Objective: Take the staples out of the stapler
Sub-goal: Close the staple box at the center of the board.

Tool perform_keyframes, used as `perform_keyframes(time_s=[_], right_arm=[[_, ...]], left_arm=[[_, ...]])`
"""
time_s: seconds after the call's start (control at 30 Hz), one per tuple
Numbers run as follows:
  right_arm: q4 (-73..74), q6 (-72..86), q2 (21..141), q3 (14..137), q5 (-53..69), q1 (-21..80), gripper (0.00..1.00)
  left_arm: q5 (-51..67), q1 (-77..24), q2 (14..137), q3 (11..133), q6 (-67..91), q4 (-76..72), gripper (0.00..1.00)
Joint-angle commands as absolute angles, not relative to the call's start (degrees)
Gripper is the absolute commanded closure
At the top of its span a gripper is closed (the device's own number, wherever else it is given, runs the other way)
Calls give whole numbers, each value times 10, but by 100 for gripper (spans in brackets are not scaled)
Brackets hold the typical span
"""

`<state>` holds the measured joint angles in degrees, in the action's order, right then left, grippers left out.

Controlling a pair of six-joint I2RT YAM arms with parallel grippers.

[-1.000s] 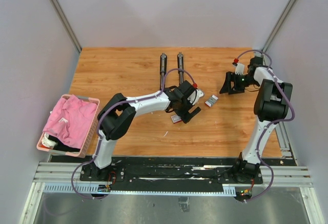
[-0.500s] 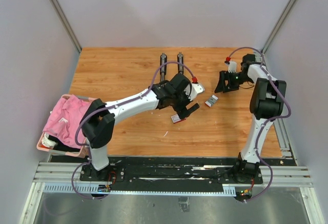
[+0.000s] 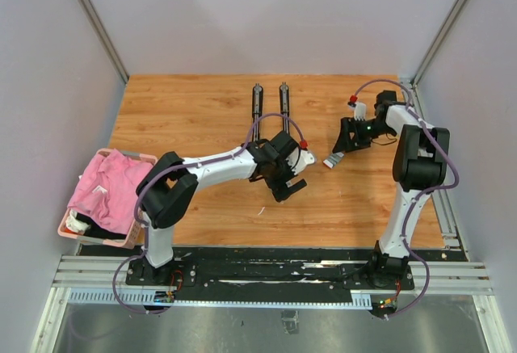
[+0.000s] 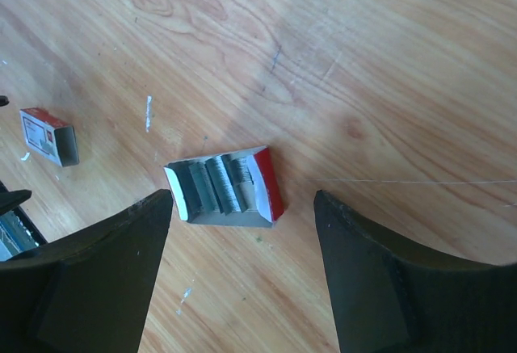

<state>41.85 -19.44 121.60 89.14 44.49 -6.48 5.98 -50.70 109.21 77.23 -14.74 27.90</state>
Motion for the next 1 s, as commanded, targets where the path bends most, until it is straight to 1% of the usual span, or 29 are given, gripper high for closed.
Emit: perform_keyframes(time_s=[0.0,0.1,0.13,0.47,0.53,0.67,0.73,0.77,0.97], right_arm=[[443,-204,1217,861,448,-51,27],[442,-205,1212,842,456,-46,27],[441,-206,1210,837,459,-45,27],[441,-206,1182,785,492,-35,27],[438,-206,1176,776,496,-31,27],[433,-204,1177,776,502,-22,27],[430,-203,1180,776,501,-19,27],[427,-201,1182,777,499,-17,27],[383,-163,1164,762,449,-14,27]], left_arm=[[47,-505,1109,769,-163,266,2],[45,-506,1117,771,-164,265,0],[44,-505,1120,771,-164,265,1],[13,-505,1136,767,-168,253,18],[9,-504,1137,766,-168,252,19],[8,-503,1141,767,-166,250,29],[10,-502,1143,771,-167,252,38],[9,-502,1145,772,-168,252,39],[2,-502,1153,773,-170,252,40]])
